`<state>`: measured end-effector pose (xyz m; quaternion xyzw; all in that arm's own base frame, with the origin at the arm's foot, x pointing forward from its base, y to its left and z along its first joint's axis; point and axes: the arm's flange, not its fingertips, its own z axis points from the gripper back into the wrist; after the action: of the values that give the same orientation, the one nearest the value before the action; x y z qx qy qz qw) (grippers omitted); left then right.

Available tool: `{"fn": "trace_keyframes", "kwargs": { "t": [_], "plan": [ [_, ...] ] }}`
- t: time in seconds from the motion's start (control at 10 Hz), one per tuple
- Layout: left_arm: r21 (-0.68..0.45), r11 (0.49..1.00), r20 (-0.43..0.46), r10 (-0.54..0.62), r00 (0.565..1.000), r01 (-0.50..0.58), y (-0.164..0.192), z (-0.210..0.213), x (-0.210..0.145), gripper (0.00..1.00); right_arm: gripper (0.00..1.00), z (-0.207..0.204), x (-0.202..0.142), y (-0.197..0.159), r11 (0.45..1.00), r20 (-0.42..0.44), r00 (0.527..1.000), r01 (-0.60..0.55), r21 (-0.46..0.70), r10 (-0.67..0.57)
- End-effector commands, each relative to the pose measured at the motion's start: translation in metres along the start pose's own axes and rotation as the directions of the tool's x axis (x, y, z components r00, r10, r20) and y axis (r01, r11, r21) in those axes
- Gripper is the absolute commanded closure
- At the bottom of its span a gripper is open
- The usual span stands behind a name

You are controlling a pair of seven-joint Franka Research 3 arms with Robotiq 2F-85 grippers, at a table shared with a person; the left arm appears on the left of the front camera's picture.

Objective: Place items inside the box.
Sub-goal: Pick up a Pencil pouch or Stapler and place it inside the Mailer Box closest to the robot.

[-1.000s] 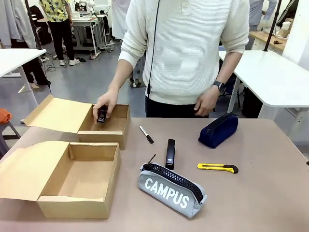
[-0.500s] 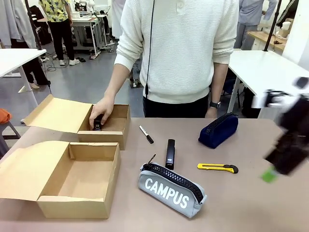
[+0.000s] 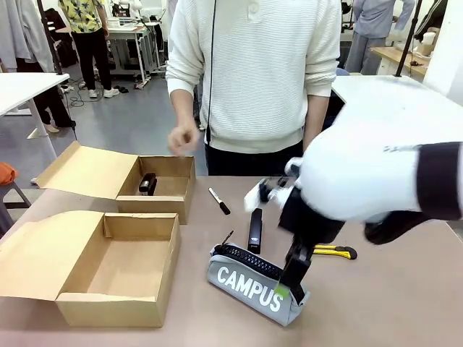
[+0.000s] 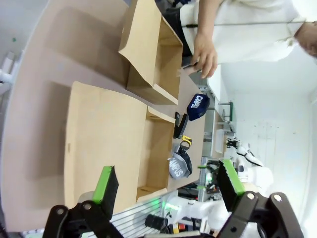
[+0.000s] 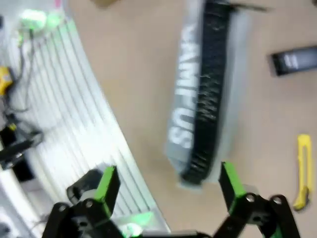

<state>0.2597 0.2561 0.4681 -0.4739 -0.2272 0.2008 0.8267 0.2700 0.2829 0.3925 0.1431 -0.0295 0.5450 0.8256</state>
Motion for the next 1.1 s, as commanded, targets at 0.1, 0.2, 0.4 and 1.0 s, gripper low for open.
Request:
{"fn": "trace_keyframes", "kwargs": {
  "t": [0.1,0.2,0.4,1.0],
  "plan": [
    [-0.011,1.0,0.001,-0.02,1.0,0.02,-0.001,0.001,-0.002,0.0,0.0,0.0,0.0,0.0,1.0,0.0,1.0,0.0,0.0,0.0],
    [-0.011,1.0,0.001,-0.02,1.0,0.02,-0.001,0.001,-0.002,0.0,0.0,-0.013,0.012,0.009,0.99,-0.109,0.993,0.028,-0.141,-0.043],
    [-0.011,1.0,0.001,-0.02,1.0,0.02,-0.001,0.001,-0.002,0.0,0.0,-0.016,0.033,0.011,0.98,-0.027,0.998,0.054,-0.19,-0.06],
    [-0.011,1.0,0.001,-0.02,1.0,0.02,-0.001,0.001,-0.002,0.0,0.0,-0.06,0.067,-0.016,0.964,-0.037,0.995,0.079,-0.254,-0.091]
  ]
}}
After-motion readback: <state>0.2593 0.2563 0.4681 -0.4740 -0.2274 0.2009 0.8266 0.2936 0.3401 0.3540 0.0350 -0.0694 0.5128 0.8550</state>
